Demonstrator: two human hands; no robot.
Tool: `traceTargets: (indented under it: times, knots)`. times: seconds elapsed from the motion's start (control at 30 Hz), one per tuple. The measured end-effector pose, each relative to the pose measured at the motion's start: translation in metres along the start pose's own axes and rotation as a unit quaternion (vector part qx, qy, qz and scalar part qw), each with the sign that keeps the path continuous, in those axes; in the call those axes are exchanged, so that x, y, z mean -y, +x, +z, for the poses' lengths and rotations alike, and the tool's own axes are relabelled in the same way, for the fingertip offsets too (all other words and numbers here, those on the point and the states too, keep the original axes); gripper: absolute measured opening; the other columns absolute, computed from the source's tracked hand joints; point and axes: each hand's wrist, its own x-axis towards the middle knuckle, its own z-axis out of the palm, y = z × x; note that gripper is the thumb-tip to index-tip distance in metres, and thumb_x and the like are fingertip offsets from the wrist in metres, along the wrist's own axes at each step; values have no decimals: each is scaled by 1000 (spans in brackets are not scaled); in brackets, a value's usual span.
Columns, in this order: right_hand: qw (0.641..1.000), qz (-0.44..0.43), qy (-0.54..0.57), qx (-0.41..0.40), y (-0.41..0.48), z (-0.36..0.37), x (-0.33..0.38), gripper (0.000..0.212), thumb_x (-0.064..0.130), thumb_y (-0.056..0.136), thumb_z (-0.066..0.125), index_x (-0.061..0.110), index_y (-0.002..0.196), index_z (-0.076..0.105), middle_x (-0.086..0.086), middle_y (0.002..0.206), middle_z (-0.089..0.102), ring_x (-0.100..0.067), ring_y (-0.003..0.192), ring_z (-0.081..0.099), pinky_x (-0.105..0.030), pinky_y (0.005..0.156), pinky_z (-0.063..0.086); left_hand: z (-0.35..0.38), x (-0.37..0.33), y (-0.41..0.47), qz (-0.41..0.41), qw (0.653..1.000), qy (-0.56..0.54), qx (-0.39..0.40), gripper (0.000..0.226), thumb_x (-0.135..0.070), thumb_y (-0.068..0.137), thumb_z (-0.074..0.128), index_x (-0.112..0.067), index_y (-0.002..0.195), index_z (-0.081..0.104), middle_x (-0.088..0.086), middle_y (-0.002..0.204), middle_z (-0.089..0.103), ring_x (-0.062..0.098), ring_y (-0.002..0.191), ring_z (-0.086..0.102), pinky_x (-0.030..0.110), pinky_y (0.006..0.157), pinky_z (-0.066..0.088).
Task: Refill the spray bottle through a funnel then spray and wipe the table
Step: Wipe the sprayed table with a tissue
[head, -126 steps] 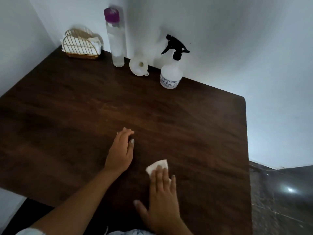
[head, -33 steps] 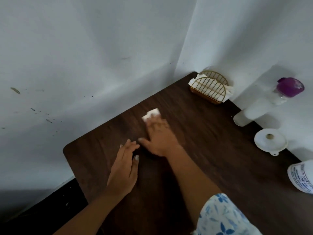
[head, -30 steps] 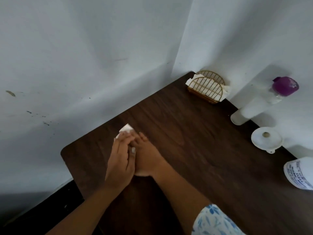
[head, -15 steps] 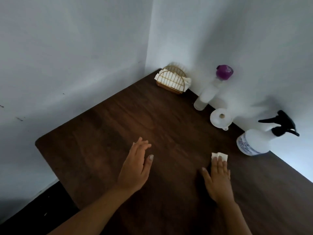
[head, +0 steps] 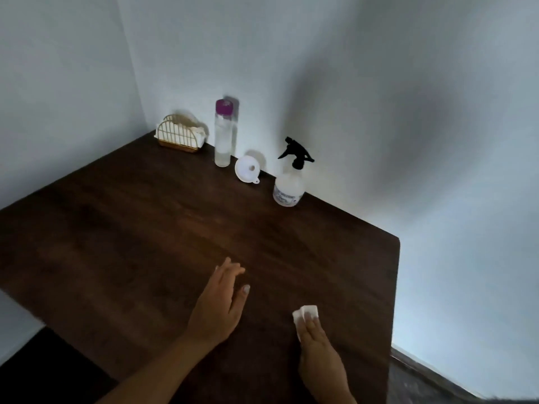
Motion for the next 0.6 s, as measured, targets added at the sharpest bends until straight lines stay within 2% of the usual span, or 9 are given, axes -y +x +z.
traceTargets:
  times: [0.1, 0.17, 0.23, 0.33, 0.4, 0.43, 0.5, 0.53, 0.6]
  knots:
    - [994, 100, -28, -17, -24, -3, -16, 56, 8, 96, 36, 9, 148, 14, -12, 157, 16, -21, 138, 34, -28, 104, 38, 20, -29, -15, 34, 998, 7, 54, 35, -23, 91, 56, -13, 124, 51, -7, 134, 40, 6, 134, 22, 29, 110, 27]
    - [992, 119, -29, 16, -32, 2, -5, 42, 10, 97, 34, 7, 139, 35, -15, 144, 38, -25, 123, 50, -31, 94, 46, 28, -41, -20, 32, 994, 0, 102, 38, -26, 90, 56, -18, 127, 48, -3, 141, 40, 10, 137, 27, 30, 108, 34]
    - [992, 119, 32, 42, -40, 2, 5, 32, 12, 94, 39, 9, 122, 54, -13, 126, 56, -28, 112, 56, -33, 90, 47, 34, -52, -21, 42, 982, 14, 185, 46, -27, 89, 56, -24, 132, 41, -4, 145, 35, 10, 137, 29, 23, 108, 32]
    - [975, 91, 201, 12, -44, -15, 18, 27, 11, 88, 48, 12, 109, 65, -10, 110, 65, -24, 104, 61, -26, 84, 47, 37, -59, -18, 78, 942, 64, 320, 62, -24, 86, 55, -28, 142, 27, -5, 152, 24, 7, 142, 13, 24, 114, 18]
    - [951, 48, 302, -45, -48, -35, 28, 23, 17, 84, 53, 18, 99, 70, -2, 99, 71, -12, 94, 64, -18, 78, 44, 36, -64, -15, 114, 926, 69, 353, 59, -24, 89, 51, -26, 143, 28, -6, 152, 25, 7, 142, 9, 23, 115, 11]
    - [938, 27, 335, -80, -50, -46, 31, 22, 25, 81, 53, 21, 94, 70, 4, 92, 72, -2, 88, 64, -14, 76, 44, 34, -68, -12, 120, 922, 66, 362, 54, -24, 90, 50, -24, 141, 32, -4, 150, 29, 10, 141, 14, 24, 115, 13]
    - [924, 31, 352, -149, -51, -62, 31, 20, 30, 76, 51, 28, 88, 68, 15, 81, 68, 4, 80, 62, -11, 69, 45, 31, -78, -6, 133, 927, 39, 349, 39, -21, 89, 51, -17, 128, 50, 3, 135, 51, 17, 129, 42, 28, 108, 31]
    - [915, 56, 358, -180, -53, -68, 29, 13, 27, 76, 54, 31, 83, 64, 16, 77, 66, 3, 74, 61, -13, 65, 46, 31, -85, -4, 139, 932, 22, 333, 28, -20, 89, 53, -15, 116, 58, 5, 120, 61, 20, 115, 54, 31, 97, 41]
    - [869, 144, 414, -229, -58, -79, 22, 9, 21, 72, 63, 29, 76, 60, 11, 72, 67, -1, 68, 61, -24, 60, 50, 31, -99, -5, 113, 946, -15, 303, 11, -22, 85, 59, -17, 94, 63, 2, 92, 68, 18, 87, 62, 36, 77, 48]
